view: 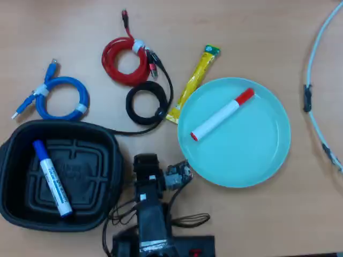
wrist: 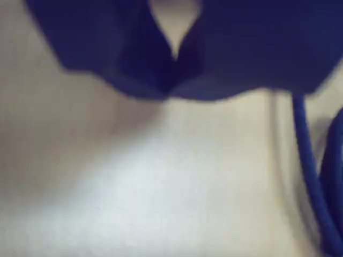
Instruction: Pick up the blue pen and put it in the black bowl
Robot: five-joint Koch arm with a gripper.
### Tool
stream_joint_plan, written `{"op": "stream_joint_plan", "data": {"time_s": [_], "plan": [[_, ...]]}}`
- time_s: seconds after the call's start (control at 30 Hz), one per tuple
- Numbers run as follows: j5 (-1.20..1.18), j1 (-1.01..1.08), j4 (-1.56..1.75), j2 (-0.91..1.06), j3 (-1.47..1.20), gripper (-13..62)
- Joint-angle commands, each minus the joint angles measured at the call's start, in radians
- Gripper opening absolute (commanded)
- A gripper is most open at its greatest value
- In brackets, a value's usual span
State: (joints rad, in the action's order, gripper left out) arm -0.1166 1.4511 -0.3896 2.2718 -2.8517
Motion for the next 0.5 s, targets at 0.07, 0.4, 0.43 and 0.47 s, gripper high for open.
{"op": "stream_joint_plan", "data": {"time_s": [0.07,0.4,0.43,0.47], "plan": [[-0.003,0.091,0.083,0.103,-0.064,-6.3],[-0.006,0.101,0.193,0.101,-0.295,-6.3],[-0.009,0.097,0.195,0.101,-0.307,-6.3],[-0.006,0.098,0.195,0.101,-0.305,-6.3]]}}
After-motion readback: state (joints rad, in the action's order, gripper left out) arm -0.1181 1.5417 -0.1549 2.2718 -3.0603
